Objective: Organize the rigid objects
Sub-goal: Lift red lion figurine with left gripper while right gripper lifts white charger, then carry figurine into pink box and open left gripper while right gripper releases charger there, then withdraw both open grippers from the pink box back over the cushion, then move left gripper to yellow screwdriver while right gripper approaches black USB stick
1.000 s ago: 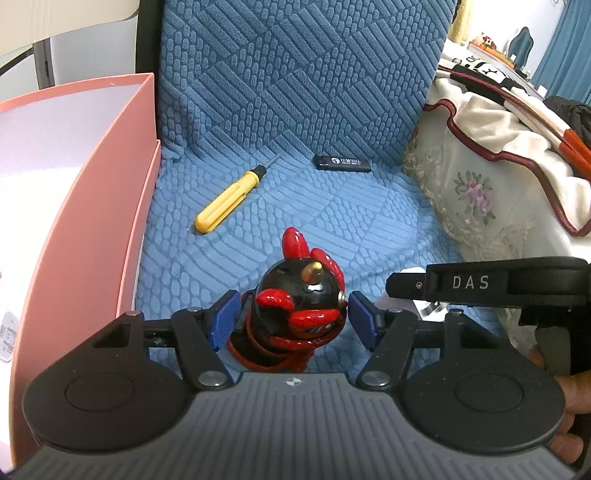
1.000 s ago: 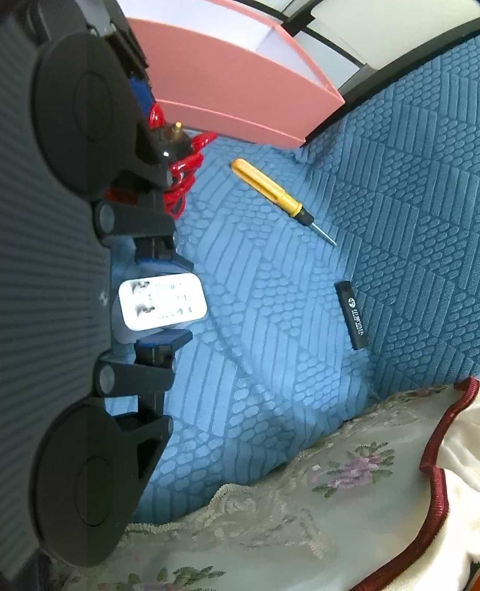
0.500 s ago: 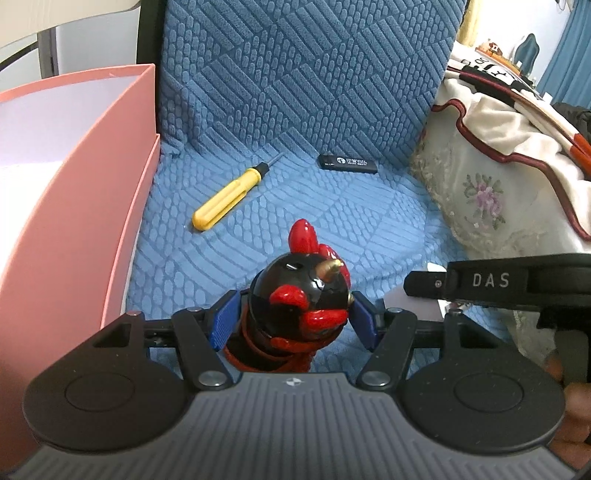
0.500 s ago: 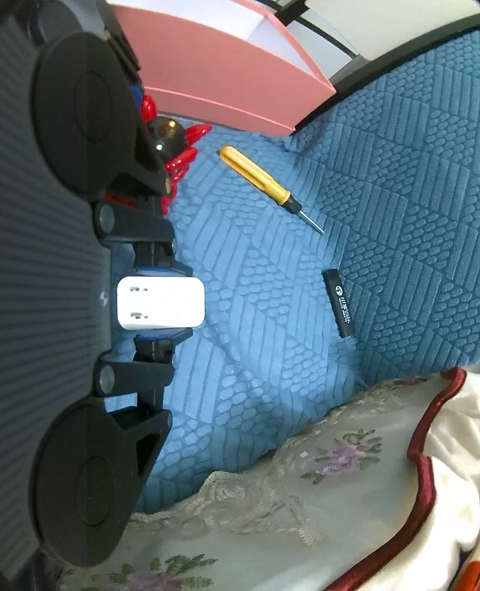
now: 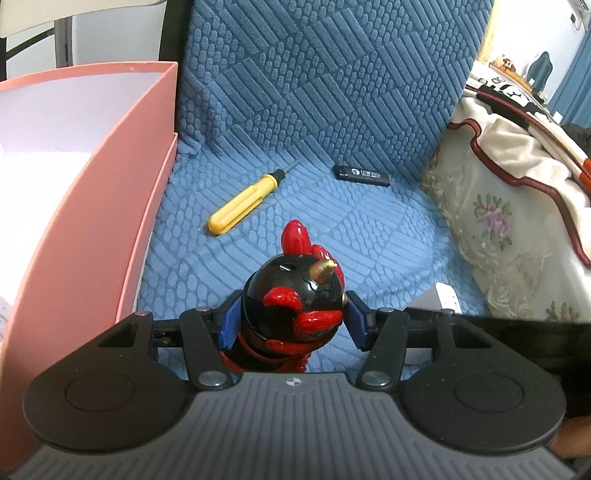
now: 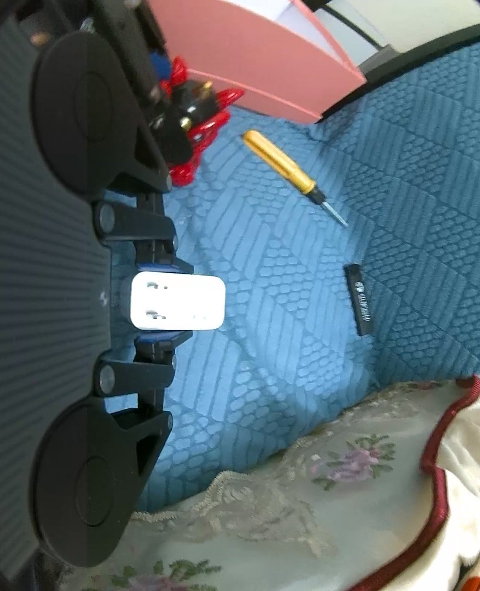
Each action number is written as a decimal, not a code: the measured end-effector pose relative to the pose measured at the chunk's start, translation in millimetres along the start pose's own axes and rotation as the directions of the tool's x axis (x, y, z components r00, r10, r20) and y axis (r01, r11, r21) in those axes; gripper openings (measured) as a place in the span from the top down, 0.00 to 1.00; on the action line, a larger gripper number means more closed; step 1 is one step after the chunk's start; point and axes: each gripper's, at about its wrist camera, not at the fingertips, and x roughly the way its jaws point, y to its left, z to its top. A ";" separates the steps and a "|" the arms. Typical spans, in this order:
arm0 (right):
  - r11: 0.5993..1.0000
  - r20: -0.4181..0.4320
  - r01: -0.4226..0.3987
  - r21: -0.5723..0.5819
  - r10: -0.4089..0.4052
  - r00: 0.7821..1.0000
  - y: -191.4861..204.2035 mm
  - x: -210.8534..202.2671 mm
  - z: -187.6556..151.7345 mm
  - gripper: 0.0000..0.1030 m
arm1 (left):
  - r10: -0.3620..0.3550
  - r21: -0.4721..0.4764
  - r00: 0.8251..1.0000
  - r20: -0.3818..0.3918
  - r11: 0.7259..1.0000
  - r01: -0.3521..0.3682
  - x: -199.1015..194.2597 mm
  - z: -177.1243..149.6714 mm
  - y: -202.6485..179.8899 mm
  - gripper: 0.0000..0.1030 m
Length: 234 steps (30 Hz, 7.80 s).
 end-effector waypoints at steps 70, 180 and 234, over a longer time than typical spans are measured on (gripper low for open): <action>0.860 0.076 -0.326 -0.391 0.383 0.920 248.4 -135.4 21.9 0.71 | 0.133 -0.196 0.981 0.143 0.975 -0.103 -227.2 87.4 209.6 0.39; 0.986 0.290 -0.136 -0.097 0.159 0.944 -1.6 -100.0 1.2 0.79 | 0.031 0.117 0.996 0.083 0.992 -0.041 -32.3 35.0 7.7 0.38; 0.977 0.050 0.010 -0.212 0.001 0.999 0.2 141.8 174.6 0.14 | 0.098 0.049 0.986 -0.132 0.995 -0.092 116.3 91.6 27.8 0.56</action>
